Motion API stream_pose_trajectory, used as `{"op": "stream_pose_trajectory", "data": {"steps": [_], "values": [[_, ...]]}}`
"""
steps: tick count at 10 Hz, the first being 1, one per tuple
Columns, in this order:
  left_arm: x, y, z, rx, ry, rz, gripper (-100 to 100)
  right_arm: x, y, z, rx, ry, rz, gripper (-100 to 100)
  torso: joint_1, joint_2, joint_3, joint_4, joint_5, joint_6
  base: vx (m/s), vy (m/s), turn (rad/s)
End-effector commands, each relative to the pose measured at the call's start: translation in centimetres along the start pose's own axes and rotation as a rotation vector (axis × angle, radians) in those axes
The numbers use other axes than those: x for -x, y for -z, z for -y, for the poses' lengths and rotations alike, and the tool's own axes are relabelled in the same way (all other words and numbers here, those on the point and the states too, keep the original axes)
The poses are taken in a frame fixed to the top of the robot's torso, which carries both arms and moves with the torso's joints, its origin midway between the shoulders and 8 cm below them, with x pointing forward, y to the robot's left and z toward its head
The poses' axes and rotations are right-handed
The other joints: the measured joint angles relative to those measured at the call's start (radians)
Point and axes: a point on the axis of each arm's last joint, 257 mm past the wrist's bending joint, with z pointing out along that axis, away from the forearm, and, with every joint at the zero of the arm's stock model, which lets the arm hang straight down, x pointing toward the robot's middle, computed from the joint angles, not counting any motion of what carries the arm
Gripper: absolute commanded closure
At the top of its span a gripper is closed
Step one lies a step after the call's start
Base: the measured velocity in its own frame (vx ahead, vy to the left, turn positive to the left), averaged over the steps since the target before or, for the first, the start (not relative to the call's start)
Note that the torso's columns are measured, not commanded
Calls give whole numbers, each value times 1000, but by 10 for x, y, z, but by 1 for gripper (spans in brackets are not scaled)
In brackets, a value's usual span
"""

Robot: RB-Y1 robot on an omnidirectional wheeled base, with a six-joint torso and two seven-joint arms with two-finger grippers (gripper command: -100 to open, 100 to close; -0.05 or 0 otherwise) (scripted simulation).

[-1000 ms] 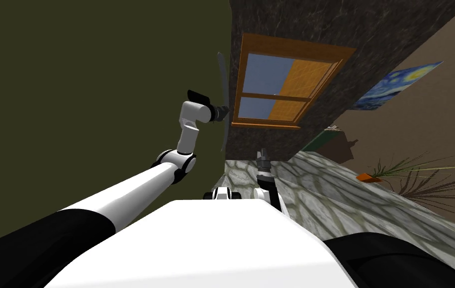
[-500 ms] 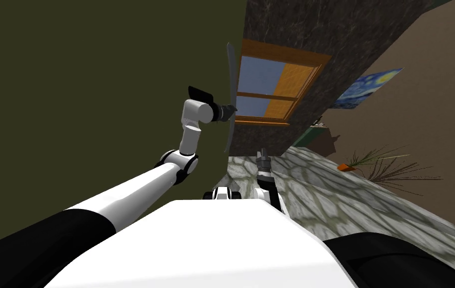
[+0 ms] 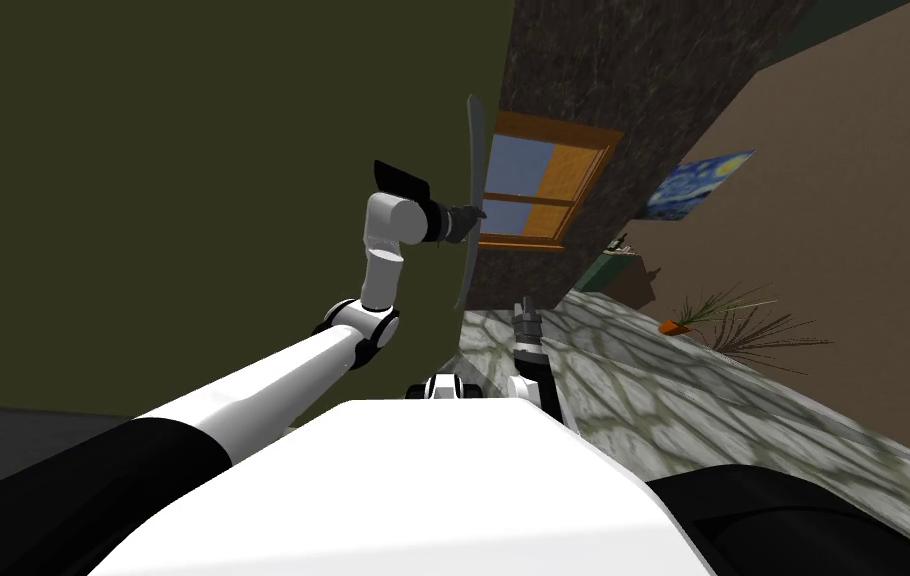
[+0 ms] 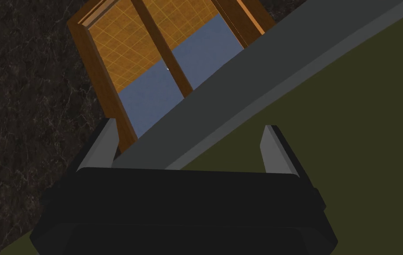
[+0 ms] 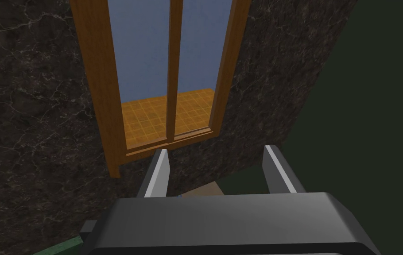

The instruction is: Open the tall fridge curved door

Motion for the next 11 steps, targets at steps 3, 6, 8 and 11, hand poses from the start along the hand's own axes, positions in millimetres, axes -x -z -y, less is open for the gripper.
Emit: {"op": "stream_pose_trajectory", "data": {"steps": [3, 6, 8, 11], "values": [[12, 17, 32, -17, -2, -6, -100, 0, 0, 0, 0, 0, 0, 0, -3, 9, 5, 3, -2, 2, 64, 2, 21], [15, 21, 31, -4, 3, -9, -100, 0, 0, 0, 0, 0, 0, 0, -5, 10, 6, 4, -3, 3, 23, -13, 29], [16, 21, 29, 1, 5, -9, 0, 0, 0, 0, 0, 0, 0, 0, -1, 5, 3, -1, -1, 0, 0, 0, 0], [16, 21, 29, 1, 5, -9, 0, 0, 0, 0, 0, 0, 0, 0, 3, 0, -1, -4, 1, -2, 0, 0, 0]]}}
